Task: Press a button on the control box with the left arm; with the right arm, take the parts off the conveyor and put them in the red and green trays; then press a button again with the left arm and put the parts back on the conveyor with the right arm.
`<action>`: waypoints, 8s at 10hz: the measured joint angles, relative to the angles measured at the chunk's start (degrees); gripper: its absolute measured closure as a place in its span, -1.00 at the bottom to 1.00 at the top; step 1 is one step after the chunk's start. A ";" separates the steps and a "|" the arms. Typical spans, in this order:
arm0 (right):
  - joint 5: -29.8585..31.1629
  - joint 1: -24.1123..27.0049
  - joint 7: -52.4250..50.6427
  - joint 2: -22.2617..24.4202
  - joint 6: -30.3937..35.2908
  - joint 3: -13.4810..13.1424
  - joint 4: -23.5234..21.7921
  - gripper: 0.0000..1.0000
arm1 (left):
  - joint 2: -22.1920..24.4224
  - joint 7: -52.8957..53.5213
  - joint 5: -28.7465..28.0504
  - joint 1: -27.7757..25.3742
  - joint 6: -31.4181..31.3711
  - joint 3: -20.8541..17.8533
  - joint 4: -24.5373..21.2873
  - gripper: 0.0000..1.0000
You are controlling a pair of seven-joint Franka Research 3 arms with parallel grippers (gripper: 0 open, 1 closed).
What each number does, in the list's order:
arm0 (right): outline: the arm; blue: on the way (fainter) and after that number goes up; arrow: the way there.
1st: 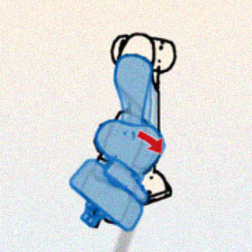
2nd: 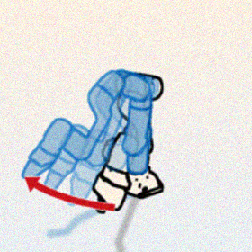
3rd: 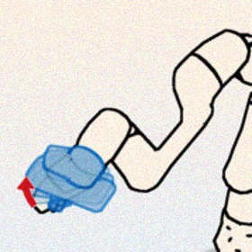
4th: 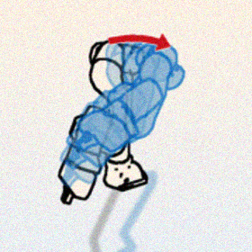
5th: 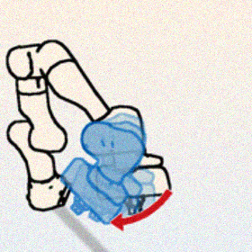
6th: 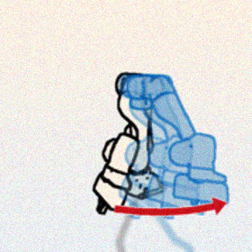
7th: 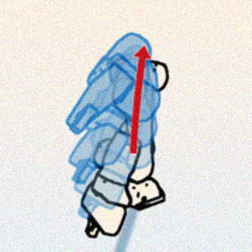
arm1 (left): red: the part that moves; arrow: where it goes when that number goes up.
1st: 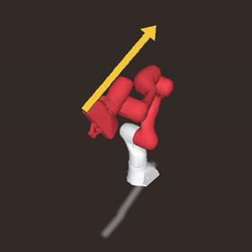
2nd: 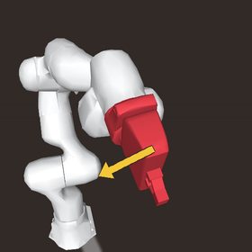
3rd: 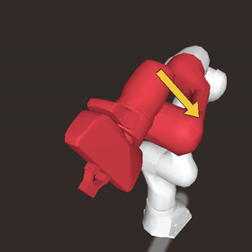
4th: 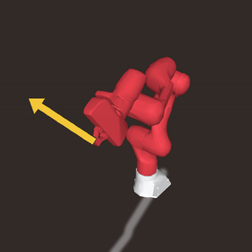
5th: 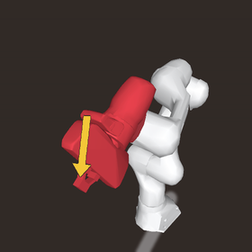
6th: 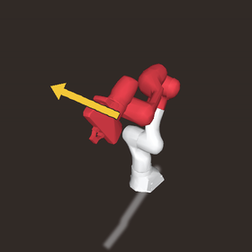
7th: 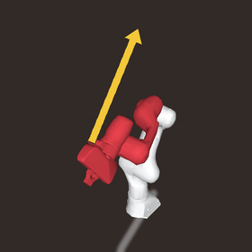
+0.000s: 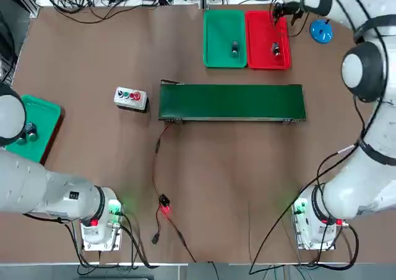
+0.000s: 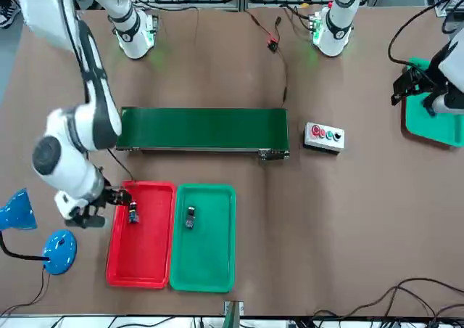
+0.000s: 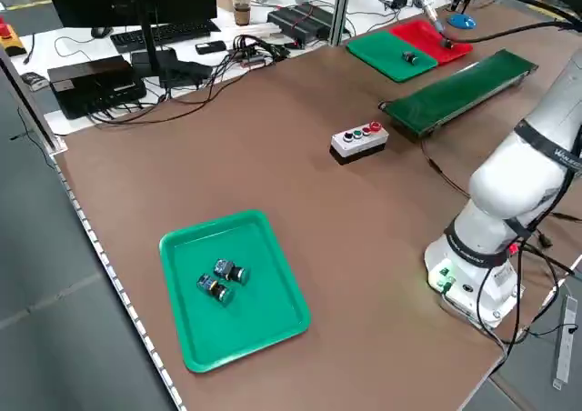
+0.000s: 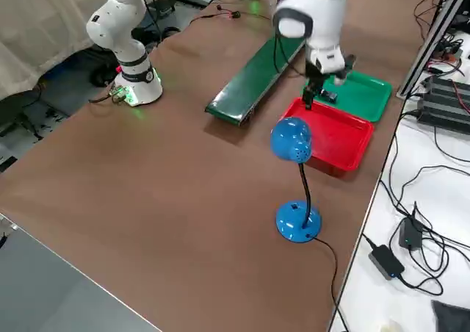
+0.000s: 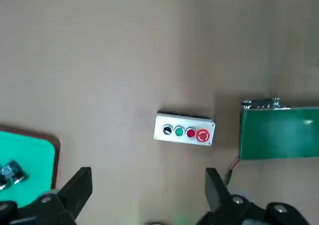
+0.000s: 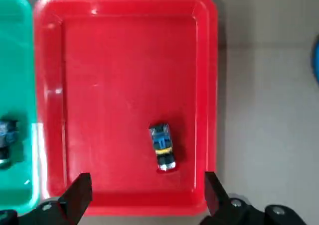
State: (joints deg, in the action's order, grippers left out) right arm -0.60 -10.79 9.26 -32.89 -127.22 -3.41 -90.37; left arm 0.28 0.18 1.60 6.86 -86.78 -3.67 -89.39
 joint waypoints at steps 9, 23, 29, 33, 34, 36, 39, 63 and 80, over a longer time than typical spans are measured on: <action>0.00 0.46 -4.78 -10.37 -10.69 -0.21 0.09 -0.99 | 0.01 -0.19 0.00 -0.09 0.04 -0.46 0.13 -1.00; 0.00 0.22 -5.49 -8.64 0.58 -0.17 2.30 0.32 | 0.04 -0.08 0.00 0.50 0.04 -0.19 0.23 -1.00; -3.73 -0.66 -2.04 11.43 17.22 0.48 -2.91 0.32 | 0.10 -0.08 0.00 0.38 0.04 -0.28 0.31 -1.00; -3.93 -1.06 -1.86 23.43 13.69 0.54 -21.36 0.32 | 0.10 -0.08 0.00 0.57 0.07 -0.22 0.33 -1.00; -3.94 -1.09 -1.84 25.51 9.58 0.55 -26.77 0.32 | 0.10 -0.08 0.00 0.57 0.09 -0.22 0.33 -1.00; -3.94 -1.14 -1.83 27.62 1.77 0.58 -35.77 0.32 | 0.10 -0.08 0.00 0.51 0.09 -0.24 0.33 -1.00; -3.94 -2.36 -1.79 27.82 -4.80 0.63 -42.14 0.32 | 0.10 -0.08 0.00 0.40 0.09 -0.30 0.33 -1.00; -3.94 -5.12 -1.83 26.96 -9.47 0.71 -47.23 -0.44 | 0.10 -0.05 0.00 0.48 0.09 -0.27 0.33 -1.00; -4.13 -15.03 30.93 -7.50 -26.33 0.73 -1.15 -1.00 | 0.10 -0.05 0.00 0.41 0.09 -0.31 0.39 -1.00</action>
State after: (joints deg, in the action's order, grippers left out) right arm -4.73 -25.81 40.19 -40.39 -153.55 -2.68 -91.52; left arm 0.38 0.13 1.61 7.28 -86.69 -3.97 -89.00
